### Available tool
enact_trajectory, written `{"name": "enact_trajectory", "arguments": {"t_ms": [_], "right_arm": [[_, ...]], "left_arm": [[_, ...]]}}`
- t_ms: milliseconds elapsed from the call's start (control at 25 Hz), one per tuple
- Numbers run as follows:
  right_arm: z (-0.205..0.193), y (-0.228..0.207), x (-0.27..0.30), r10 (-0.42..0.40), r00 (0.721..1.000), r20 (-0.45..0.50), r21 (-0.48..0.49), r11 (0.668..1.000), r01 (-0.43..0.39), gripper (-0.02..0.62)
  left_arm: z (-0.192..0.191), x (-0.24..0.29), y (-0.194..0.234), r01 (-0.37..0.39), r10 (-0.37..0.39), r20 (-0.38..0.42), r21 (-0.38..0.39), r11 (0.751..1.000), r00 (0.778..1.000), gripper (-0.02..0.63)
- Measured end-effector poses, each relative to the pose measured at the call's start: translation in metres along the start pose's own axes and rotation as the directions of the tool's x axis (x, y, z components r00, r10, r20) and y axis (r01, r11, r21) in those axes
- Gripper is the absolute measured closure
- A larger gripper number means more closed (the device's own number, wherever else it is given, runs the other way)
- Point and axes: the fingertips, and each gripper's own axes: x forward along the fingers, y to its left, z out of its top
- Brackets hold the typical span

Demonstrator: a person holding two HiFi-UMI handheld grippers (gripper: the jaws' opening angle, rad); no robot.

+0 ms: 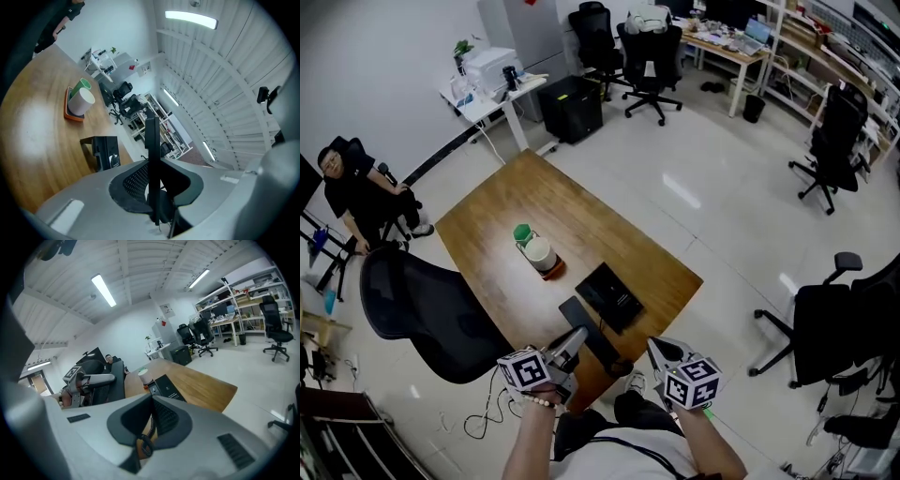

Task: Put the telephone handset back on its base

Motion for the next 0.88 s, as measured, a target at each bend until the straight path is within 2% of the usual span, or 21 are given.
{"name": "enact_trajectory", "arguments": {"t_ms": [520,880], "right_arm": [[0.007,-0.014,0.025,0.003,1.0,-0.021,0.019,1.0,-0.003,0.592],[0.01,-0.035,0.045,0.005,0.998,-0.066,-0.029,1.0,-0.007,0.592]], "left_arm": [[-0.005,0.048,0.074,-0.023,0.029,0.084,-0.073,0.997,0.996,0.532],[-0.017,0.07,0.12,-0.016,0.025,0.077,-0.119,0.993,0.997,0.532]]}}
